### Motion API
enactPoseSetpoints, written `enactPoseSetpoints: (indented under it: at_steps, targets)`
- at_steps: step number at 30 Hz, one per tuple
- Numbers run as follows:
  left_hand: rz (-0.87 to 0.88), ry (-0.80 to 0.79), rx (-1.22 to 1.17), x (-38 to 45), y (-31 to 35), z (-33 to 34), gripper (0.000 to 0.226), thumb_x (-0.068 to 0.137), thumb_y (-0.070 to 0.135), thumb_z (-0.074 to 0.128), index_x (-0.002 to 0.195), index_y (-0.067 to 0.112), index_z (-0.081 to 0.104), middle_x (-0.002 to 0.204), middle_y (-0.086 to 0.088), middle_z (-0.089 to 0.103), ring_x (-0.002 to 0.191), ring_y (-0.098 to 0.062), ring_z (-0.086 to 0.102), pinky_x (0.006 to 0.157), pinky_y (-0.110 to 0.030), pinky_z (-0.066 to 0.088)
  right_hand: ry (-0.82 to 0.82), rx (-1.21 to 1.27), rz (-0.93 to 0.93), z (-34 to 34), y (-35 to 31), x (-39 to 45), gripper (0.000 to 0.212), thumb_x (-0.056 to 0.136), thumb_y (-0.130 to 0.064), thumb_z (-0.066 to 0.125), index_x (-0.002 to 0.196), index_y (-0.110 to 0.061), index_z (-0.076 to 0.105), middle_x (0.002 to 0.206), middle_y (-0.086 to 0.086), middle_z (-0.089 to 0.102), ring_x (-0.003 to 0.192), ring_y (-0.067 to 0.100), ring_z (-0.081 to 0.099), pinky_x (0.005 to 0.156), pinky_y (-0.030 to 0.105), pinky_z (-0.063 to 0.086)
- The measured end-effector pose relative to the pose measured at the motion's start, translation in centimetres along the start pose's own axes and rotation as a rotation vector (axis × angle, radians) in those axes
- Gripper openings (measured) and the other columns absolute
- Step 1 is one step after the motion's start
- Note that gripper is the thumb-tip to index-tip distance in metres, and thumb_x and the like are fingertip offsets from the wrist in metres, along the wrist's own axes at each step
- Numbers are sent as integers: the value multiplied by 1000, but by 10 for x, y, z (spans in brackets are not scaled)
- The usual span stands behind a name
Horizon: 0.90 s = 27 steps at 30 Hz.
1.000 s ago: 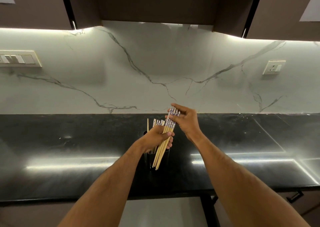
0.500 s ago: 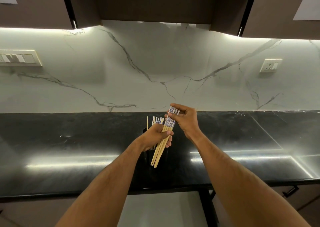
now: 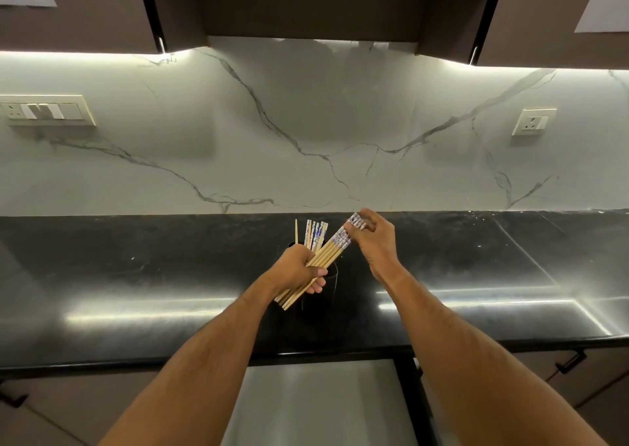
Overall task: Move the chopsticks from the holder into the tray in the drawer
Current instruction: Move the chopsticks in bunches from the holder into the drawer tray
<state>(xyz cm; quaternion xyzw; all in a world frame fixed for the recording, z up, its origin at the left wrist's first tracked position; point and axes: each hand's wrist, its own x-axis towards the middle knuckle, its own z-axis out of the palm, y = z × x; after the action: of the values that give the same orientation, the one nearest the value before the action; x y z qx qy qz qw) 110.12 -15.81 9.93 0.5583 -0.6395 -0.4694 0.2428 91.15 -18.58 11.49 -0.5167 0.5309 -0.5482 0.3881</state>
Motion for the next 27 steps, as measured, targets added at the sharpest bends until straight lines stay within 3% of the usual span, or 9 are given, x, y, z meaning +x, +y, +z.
enactPoseSetpoints:
  at_steps: [2,4,6,8,10,12,16,21,27]
  targets:
    - [2,58,89,-5,-7,-3,19,97,11,65,115,5,65,93,-14,75,82,-21,76,78,-38,64,-2,-292,-113,-3,5,-8,72,84,-22,80,146,-12,45,131,4,61,122,17,59,107,38,47]
    - [-10,92,215,-10,-14,-5,15,96,12,65,111,8,67,92,-11,73,78,-18,73,76,-35,64,-65,-580,-331,-8,6,-19,75,83,-31,79,147,-17,42,144,4,50,135,18,44,114,40,37]
    - [-15,93,417,-15,-18,-3,12,96,14,65,108,11,67,94,-8,71,82,-18,72,79,-36,63,-245,-860,-587,-7,5,-31,69,82,-37,78,142,-20,46,140,2,54,134,17,44,116,47,36]
    - [21,83,661,-22,-20,1,12,96,17,64,107,13,68,95,-5,68,85,-18,69,85,-38,60,-450,-1135,-686,1,3,-46,52,83,-39,76,129,-20,60,124,0,65,122,17,56,110,47,42]
    - [98,85,826,-31,-23,7,10,96,18,64,104,14,68,95,-5,66,85,-18,66,87,-38,58,-573,-1278,-630,9,4,-63,24,88,-32,73,108,-20,68,99,-1,69,95,16,65,92,41,53]
    - [168,83,900,-38,-27,14,8,95,15,64,101,14,69,95,-6,66,85,-19,65,84,-36,56,-620,-1334,-527,13,9,-77,6,91,-20,68,96,-18,66,86,0,65,81,19,66,77,37,56]
    - [223,44,1018,-52,-38,28,11,96,11,63,105,13,68,99,-8,67,87,-21,63,82,-34,52,-608,-1391,-464,14,24,-101,8,91,-15,65,98,-18,65,88,5,67,73,20,59,67,32,49]
    - [177,-14,1099,-68,-58,52,22,94,12,68,115,14,63,105,-9,67,90,-21,64,88,-37,55,-680,-1389,-390,15,44,-126,14,93,-15,66,107,-14,66,90,6,67,71,16,55,68,29,46]
    - [129,-23,1192,-96,-86,86,27,92,10,69,118,13,62,106,-9,68,93,-26,66,88,-40,56,-811,-1445,-365,8,70,-159,14,94,-9,65,108,-10,68,93,9,69,76,18,60,82,34,54]
